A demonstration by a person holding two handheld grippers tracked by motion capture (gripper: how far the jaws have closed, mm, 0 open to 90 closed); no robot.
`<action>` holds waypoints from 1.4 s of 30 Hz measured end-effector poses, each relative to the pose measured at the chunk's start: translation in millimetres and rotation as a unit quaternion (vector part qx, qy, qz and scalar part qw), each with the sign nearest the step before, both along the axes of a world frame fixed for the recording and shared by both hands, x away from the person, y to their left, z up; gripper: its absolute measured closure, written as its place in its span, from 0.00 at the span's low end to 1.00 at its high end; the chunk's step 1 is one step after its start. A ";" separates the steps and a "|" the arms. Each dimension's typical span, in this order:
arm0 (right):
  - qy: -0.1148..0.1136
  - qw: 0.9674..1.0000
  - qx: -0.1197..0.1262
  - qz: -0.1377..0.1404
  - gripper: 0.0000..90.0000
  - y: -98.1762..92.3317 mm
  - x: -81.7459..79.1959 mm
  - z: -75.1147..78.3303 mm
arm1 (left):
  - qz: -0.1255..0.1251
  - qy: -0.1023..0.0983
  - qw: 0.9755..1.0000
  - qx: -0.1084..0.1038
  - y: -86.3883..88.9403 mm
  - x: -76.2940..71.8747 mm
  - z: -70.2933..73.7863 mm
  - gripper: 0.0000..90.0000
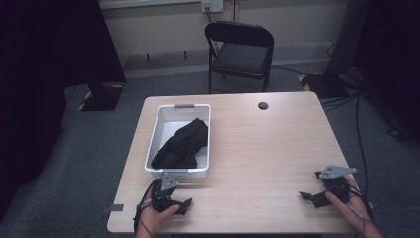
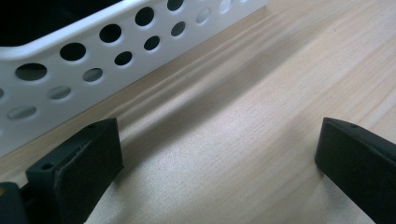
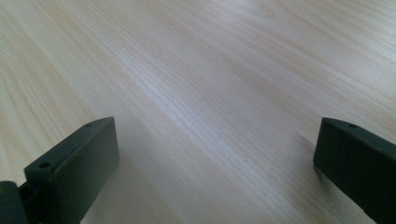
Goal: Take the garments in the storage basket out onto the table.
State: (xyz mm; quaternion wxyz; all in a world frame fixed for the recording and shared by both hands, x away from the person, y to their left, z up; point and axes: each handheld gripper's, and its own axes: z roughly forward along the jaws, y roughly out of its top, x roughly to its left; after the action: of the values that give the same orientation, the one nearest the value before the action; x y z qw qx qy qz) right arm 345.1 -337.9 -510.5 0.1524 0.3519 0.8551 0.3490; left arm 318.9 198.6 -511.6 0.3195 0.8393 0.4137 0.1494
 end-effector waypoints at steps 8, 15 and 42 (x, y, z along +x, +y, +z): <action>0.000 1.000 0.000 0.000 0.00 0.0 0.0 0.0 | 0.002 0.030 0.999 0.013 -5.1 0.3 7.8 0.04; 0.000 1.000 0.000 0.000 0.00 0.0 0.0 0.0 | 0.004 0.035 0.999 0.001 -4.0 -1.9 21.7 0.05; 0.000 1.000 0.000 0.000 0.00 0.0 0.0 0.0 | 0.019 0.051 0.998 -0.011 3.3 4.0 74.4 0.05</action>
State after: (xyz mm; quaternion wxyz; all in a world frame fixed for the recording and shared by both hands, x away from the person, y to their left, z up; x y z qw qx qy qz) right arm 345.2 -337.9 -510.5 0.1523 0.3519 0.8550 0.3492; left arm 322.9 201.9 -437.2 0.3046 0.8341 0.4470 0.1078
